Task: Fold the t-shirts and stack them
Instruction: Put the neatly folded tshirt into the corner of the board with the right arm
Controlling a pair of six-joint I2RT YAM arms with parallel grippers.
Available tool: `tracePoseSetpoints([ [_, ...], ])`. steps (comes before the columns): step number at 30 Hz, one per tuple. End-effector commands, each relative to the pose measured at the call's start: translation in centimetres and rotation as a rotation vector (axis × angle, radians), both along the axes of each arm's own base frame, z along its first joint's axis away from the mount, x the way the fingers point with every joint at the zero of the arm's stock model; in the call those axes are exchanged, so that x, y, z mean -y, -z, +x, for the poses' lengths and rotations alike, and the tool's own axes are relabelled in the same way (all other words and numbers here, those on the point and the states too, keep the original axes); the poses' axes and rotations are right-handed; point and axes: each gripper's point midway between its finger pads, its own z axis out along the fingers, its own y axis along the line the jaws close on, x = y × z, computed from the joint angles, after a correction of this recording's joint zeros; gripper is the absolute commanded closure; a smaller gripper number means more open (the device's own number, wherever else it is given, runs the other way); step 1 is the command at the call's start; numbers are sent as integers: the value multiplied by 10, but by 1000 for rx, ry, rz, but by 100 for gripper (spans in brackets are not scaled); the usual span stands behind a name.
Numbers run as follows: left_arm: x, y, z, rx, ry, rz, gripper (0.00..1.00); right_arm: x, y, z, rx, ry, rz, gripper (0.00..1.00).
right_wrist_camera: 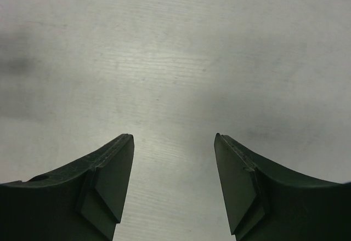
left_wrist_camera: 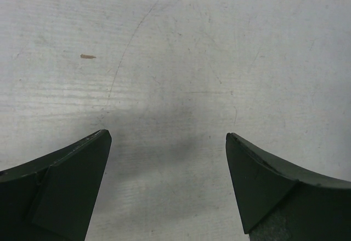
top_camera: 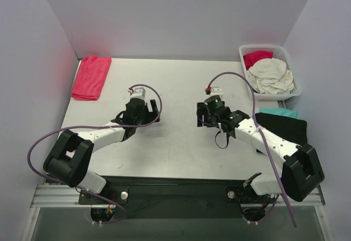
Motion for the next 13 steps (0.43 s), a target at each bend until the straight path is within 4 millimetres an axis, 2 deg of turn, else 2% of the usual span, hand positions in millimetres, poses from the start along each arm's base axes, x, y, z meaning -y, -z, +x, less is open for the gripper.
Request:
tracePoseSetpoints([
  [1, -10, -10, 2, 53, -37, 27, 3, -45, -19, 12, 78, -139, 107, 39],
  [5, -15, -14, 0, 72, -55, 30, 2, -59, -30, 24, 105, -158, 91, 38],
  [13, -17, -16, 1, 77, -62, 43, 3, -64, -32, 34, 121, -163, 72, 41],
])
